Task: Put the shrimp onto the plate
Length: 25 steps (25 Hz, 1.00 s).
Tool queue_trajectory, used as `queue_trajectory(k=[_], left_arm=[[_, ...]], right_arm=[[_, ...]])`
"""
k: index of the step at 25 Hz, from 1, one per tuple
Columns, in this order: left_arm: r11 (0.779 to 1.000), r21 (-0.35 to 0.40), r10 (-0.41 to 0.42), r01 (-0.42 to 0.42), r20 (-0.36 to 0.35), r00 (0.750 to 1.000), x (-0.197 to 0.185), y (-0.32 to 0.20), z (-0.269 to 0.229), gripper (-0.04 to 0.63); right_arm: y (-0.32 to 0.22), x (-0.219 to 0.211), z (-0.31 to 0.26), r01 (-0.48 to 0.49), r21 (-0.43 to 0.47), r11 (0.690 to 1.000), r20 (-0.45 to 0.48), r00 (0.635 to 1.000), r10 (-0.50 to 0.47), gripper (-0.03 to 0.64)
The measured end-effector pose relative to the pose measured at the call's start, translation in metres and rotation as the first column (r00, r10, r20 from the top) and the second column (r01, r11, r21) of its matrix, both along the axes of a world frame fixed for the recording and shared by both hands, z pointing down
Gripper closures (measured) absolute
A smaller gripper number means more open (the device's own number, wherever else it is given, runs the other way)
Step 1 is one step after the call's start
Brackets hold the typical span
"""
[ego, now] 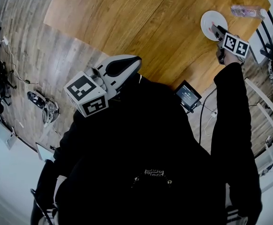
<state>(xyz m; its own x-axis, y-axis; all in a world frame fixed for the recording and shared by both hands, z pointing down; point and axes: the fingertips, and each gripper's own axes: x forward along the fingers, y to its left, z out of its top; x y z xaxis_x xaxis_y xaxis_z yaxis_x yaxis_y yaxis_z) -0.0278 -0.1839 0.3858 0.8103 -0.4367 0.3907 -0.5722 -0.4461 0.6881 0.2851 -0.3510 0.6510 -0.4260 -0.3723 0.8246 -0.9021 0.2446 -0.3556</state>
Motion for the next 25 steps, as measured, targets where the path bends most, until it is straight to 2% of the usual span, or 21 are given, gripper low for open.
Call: queue_trajectory(k=[5,7,9,12,16,21,23,25], left_arm=[[0.999,0.024,0.042,-0.043,0.002,0.999,0.005,0.002,-0.004,0.592],[0.997,0.045,0.066,-0.066,0.003,0.998,0.007,-0.001,-0.009,0.592],[0.993,0.071,0.098,-0.098,0.008,0.995,0.009,-0.004,-0.014,0.592],[0.981,0.122,0.152,-0.152,0.01,0.988,0.013,-0.011,-0.023,0.592],[0.964,0.176,0.2,-0.2,0.016,0.98,0.02,-0.02,-0.031,0.592],[0.925,0.261,0.285,-0.277,0.009,0.959,0.036,-0.035,-0.058,0.592],[0.903,0.294,0.327,-0.314,0.004,0.945,0.042,-0.043,-0.066,0.592],[0.88,0.322,0.368,-0.348,-0.002,0.93,0.049,-0.051,-0.073,0.592]], right_arm=[[0.005,0.006,-0.02,0.013,0.042,0.999,-0.027,1.0,-0.012,0.477],[0.008,0.008,-0.035,0.051,0.069,0.996,-0.042,0.998,-0.048,0.543],[0.012,0.005,-0.056,0.053,0.107,0.993,-0.006,0.999,-0.053,0.578],[0.024,0.001,-0.092,0.006,0.157,0.988,0.075,0.997,-0.018,0.597],[0.053,-0.014,-0.123,0.012,0.204,0.979,0.094,0.995,-0.032,0.598],[0.085,-0.03,-0.172,0.016,0.255,0.967,0.095,0.995,-0.041,0.598],[0.095,-0.035,-0.203,0.01,0.307,0.952,0.083,0.996,-0.038,0.598],[0.103,-0.041,-0.243,-0.002,0.383,0.924,0.077,0.997,-0.03,0.598]])
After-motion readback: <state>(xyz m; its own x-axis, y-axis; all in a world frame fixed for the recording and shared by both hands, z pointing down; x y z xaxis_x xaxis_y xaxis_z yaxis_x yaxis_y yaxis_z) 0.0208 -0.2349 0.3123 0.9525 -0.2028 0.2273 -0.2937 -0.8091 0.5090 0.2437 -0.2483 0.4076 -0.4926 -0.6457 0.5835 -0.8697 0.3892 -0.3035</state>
